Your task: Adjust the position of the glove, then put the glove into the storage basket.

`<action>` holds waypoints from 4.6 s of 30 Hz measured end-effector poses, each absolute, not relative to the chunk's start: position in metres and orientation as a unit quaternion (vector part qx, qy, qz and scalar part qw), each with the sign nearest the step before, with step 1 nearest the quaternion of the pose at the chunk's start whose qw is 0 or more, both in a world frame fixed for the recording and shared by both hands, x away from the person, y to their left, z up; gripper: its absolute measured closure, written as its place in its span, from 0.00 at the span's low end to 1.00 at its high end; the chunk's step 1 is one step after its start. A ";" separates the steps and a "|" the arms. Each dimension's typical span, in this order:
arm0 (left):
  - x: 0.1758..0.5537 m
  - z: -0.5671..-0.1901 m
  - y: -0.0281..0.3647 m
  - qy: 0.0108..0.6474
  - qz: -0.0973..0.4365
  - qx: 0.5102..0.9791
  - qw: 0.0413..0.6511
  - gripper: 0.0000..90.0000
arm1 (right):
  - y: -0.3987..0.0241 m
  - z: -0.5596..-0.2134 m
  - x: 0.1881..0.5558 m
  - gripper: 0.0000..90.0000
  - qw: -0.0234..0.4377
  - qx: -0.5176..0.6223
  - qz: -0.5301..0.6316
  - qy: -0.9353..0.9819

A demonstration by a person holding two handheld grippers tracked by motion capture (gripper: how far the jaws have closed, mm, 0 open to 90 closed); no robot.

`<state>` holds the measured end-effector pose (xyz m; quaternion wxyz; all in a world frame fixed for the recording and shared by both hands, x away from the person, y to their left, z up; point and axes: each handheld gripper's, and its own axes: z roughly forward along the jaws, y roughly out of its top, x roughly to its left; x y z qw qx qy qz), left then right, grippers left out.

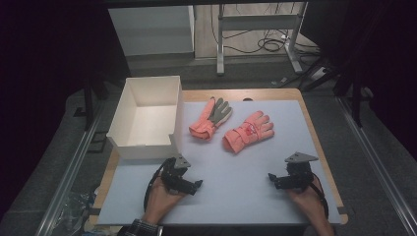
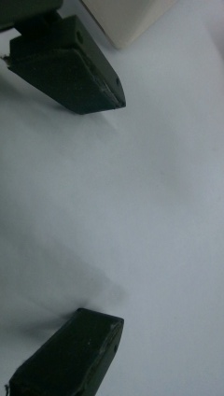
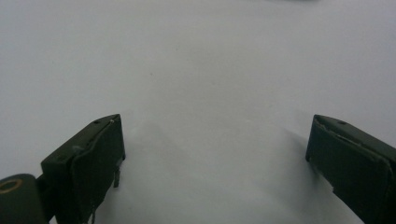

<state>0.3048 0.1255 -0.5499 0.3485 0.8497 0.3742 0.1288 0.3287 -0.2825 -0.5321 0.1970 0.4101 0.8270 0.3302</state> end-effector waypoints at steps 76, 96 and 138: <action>0.305 -0.550 0.126 0.370 0.130 0.852 0.345 0.00 | -0.141 -0.472 0.461 0.53 0.124 0.336 0.408 0.840; 0.305 -0.550 0.126 0.372 0.131 0.851 0.347 0.00 | -0.086 -0.481 0.521 0.59 0.126 0.348 0.381 0.847; 0.304 -0.550 0.126 0.372 0.130 0.851 0.347 0.01 | -0.076 -0.470 0.521 0.99 0.139 0.341 0.334 0.867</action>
